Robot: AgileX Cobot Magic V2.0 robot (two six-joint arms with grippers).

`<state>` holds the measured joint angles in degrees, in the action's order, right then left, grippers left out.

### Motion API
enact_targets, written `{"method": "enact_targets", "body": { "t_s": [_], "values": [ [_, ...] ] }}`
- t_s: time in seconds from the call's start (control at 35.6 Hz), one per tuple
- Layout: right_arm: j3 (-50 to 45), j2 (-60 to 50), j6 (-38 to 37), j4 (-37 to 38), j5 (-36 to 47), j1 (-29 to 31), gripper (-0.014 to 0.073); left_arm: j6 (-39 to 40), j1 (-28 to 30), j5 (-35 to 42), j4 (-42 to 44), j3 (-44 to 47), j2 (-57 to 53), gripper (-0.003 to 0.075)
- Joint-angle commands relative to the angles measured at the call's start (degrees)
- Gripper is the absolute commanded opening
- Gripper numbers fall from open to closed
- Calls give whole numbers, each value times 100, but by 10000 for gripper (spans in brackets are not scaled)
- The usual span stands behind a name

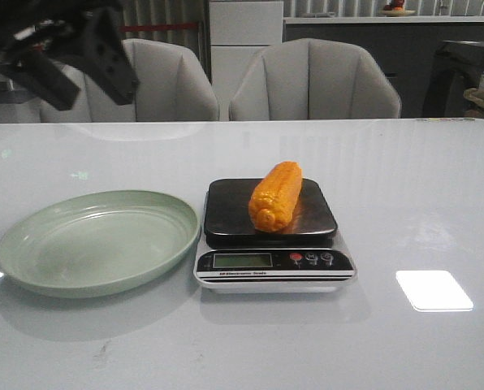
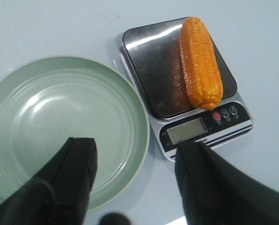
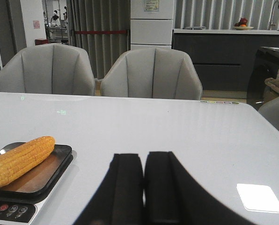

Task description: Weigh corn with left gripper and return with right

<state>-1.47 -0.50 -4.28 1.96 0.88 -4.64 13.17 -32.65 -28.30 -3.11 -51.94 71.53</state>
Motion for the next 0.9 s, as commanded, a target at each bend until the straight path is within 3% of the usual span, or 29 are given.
{"method": "enact_targets", "body": {
  "t_s": [0.0, 0.39, 0.53, 0.67, 0.87],
  "values": [
    [-61, -111, 21, 66, 414, -8, 171, 11, 120, 336, 108, 296, -797, 426],
    [-61, -111, 21, 66, 414, -8, 171, -85, 170, 191, 705, 1897, -4151, 418],
    [-61, -111, 21, 66, 414, -8, 171, -94, 170, 61, 1126, 2329, -5279, 314],
    [-61, -111, 21, 66, 414, -8, 171, -94, 170, -161, 1256, 2636, -6090, 101],
    [-61, -111, 21, 66, 414, -8, 171, -94, 170, 29, 1256, 2908, -6499, 124]
  ]
}}
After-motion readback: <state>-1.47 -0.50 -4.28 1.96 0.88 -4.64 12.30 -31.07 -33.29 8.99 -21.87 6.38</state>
